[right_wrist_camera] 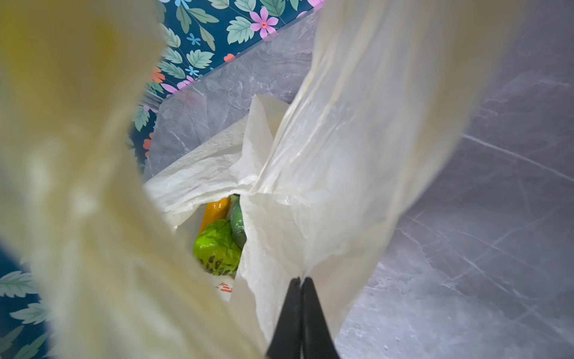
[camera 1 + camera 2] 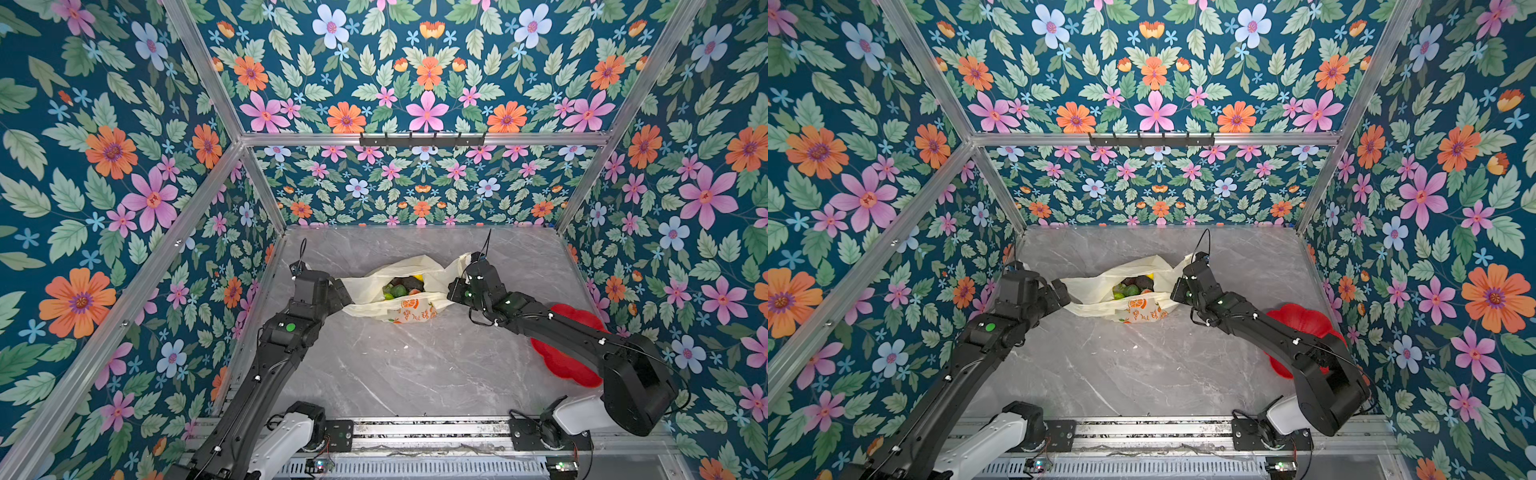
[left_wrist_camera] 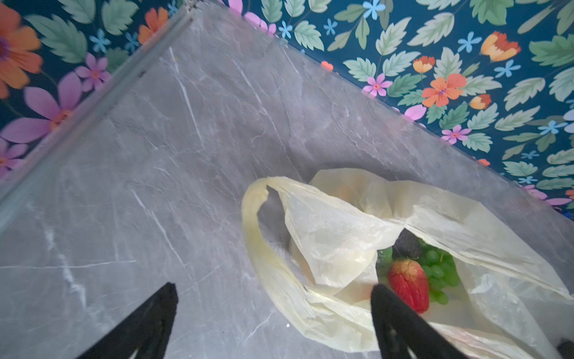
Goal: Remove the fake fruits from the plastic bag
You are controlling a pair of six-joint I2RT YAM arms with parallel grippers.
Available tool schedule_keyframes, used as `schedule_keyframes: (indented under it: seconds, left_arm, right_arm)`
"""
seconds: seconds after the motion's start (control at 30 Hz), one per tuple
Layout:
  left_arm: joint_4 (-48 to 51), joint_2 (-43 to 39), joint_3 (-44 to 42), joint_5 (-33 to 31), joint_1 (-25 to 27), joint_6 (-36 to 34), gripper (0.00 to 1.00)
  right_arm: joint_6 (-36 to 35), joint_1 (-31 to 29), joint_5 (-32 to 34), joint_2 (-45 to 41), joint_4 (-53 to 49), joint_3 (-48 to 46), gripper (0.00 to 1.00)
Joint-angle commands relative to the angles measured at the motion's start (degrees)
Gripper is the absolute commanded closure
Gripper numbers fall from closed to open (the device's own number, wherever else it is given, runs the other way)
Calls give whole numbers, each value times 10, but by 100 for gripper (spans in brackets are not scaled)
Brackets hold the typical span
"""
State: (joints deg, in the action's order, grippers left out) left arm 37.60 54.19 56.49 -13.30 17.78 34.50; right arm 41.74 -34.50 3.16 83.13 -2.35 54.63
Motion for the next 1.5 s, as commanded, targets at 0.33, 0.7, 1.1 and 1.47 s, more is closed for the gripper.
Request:
schedule_keyframes:
  seconds: [0.33,0.7,1.1,1.47]
  left_arm:
    - [122,208,171,-139,239,17,8]
    - [-7,344,137,-91,240,49,2]
    - [-61,437,113,-142,213,90,4]
    - [-180,345,-7,-60,124,23,82]
  right_arm:
    - [-20,-23,20,-14,-12,9,100]
    - [-35,-31,31,-44,0,-14,100]
    - [-41,-34,68,-75,-4,-40,100]
    - [-5,67,-13,-65,24,-65,100]
